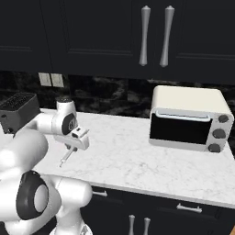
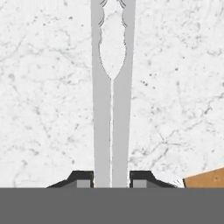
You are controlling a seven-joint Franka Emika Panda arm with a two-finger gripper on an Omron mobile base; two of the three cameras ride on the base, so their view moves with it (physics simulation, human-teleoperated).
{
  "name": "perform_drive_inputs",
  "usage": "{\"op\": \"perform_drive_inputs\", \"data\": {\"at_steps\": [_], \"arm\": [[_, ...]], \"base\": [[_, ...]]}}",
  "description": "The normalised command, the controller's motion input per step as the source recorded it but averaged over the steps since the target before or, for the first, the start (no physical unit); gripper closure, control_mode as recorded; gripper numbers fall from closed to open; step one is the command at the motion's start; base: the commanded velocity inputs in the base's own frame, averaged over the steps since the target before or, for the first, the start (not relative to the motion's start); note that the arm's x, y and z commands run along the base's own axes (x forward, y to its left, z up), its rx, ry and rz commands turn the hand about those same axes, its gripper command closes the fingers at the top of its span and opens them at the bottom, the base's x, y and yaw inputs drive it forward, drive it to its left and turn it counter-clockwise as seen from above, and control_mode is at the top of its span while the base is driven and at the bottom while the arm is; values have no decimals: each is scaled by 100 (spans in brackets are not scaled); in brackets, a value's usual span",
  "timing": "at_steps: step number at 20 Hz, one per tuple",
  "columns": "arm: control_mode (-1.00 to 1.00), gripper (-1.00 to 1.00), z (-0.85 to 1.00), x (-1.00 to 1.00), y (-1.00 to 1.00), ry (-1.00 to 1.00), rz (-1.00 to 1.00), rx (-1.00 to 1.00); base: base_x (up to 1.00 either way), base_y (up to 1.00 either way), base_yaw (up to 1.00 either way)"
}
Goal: Pick the tongs from the drawer and place it on the counter.
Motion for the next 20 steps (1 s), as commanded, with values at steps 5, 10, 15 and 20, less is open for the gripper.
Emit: {"op": "perform_drive_inputs", "data": {"at_steps": [5,10,15,20], "arm": [[-100,100,-55,70,-7,0,-3,-1],[-100,100,-46,64,-28,0,0,0],[-100,100,-48,55,-13,0,-1,0],[-100,-100,-20,24,0,-1,0,-1]], "base": [[0,0,0],[0,0,0],[0,0,0],[0,0,0]]}}
